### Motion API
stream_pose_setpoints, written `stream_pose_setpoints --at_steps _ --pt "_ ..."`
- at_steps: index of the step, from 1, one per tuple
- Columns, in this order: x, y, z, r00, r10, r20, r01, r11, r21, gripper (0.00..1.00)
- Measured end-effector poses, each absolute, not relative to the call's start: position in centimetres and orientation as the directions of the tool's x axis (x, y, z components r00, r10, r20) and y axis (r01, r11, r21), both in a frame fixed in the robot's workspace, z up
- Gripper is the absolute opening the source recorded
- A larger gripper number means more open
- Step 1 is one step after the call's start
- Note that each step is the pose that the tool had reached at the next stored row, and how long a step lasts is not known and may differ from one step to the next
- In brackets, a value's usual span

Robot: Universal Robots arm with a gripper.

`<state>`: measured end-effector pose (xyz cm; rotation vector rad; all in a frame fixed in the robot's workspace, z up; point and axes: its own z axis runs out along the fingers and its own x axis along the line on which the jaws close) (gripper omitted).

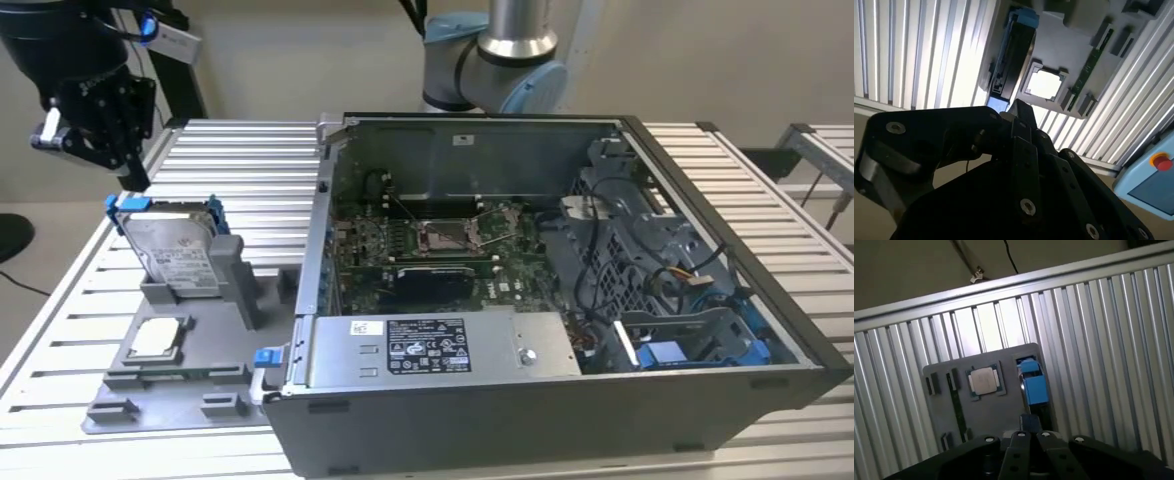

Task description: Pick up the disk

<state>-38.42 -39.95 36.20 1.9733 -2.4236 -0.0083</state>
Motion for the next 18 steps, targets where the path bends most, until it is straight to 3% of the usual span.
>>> stream_pose_setpoints --at_steps 18 --pt "-39.8 -39.7 35.9 -0.104 -0.995 -0.006 -0.995 0.103 0.016 0.0"
